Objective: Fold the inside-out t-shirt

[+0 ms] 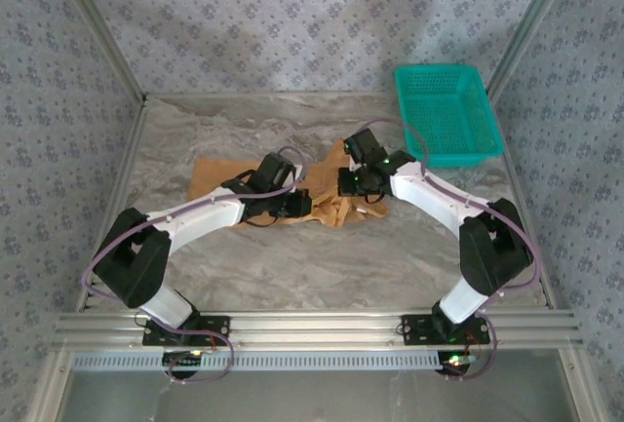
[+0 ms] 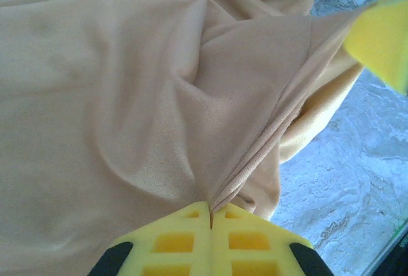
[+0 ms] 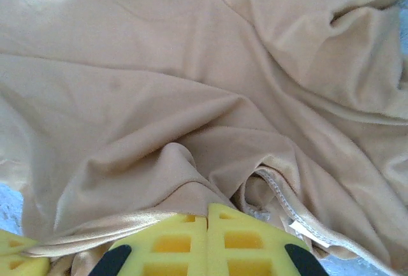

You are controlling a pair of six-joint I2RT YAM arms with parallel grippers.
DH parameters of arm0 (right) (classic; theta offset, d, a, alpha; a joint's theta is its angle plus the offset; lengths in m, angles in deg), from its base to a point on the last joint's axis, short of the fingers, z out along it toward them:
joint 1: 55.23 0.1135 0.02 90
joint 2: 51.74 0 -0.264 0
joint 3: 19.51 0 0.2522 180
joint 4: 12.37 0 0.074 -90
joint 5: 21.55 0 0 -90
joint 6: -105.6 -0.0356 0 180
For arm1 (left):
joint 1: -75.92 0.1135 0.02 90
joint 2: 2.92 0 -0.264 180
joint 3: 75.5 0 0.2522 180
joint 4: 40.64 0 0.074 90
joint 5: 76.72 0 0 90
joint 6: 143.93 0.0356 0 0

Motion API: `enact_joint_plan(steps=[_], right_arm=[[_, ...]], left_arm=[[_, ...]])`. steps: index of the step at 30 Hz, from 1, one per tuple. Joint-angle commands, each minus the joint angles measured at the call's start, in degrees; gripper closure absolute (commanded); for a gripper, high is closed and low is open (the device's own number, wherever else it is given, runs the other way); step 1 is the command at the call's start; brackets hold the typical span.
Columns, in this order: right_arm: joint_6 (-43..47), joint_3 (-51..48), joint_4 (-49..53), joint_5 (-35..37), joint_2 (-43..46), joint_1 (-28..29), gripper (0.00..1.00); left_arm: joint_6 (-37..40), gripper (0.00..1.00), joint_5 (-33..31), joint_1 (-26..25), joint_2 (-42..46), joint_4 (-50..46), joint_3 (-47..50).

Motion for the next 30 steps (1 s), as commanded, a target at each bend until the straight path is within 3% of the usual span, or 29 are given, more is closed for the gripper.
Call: enact_joint_plan(steps=[1,8,12,13,16,18,22,26,30], right_arm=[[2.1,1.5,2.5,1.1,-0.7,-2.1,1.00],[2.1,5.6,1.8,-2.3,-8.1,-2.7,1.00],[1.8,7.7,4.1,-3.2,-8.7,-1.5,1.00],[1.7,7.7,6.3,-2.4,-8.0,-1.1,0.91],[0.5,6.1,8.9,0.6,-4.9,-0.7,0.76],[-0.8,4.3,10.2,2.4,-2.3,-0.1,0.76],[-3.4,1.3,9.7,1.9,1.4,2.7,0.82],[-6.3,0.0,5.6,-3.6,-0.2,4.4,0.83],[-6.7,1.0,4.6,-4.3,-4.7,4.6,0.78]], left_arm=[[0.8,0.92,2.5,0.6,-0.2,-0.3,0.9],[0.5,0.82,2.5,0.3,-2.1,1.1,1.0],[-0.2,0.92,2.1,0.0,-3.9,2.1,0.5],[-0.5,0.92,2.1,-0.1,-4.4,2.6,0.4],[-0.9,0.81,2.0,-0.2,-5.4,2.9,-0.4],[-0.9,0.71,1.6,-0.3,-5.6,2.9,-0.9],[-0.9,0.61,0.6,-0.4,-6.6,2.8,-2.0],[-0.9,0.61,0.5,-0.4,-9.1,3.2,-3.2],[-1.0,0.78,0.2,-0.3,-11.4,3.7,-3.6]])
